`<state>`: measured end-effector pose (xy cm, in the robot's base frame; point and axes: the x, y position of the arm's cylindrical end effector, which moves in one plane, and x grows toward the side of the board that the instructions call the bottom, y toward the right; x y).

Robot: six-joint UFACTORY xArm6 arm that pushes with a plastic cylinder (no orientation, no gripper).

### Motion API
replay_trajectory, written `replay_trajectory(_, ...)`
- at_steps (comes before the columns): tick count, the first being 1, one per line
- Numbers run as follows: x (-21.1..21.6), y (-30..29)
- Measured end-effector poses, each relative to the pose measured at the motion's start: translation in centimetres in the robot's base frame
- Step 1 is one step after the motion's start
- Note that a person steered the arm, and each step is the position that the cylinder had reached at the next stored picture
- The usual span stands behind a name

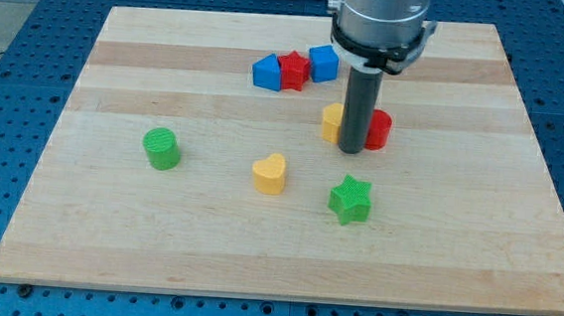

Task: Slightly move the red circle towards the right

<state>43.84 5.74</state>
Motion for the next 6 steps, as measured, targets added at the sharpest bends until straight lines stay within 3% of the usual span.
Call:
replay_trajectory(2,-0.6,-4.1)
replay_trajectory(6,-2.1,3.3)
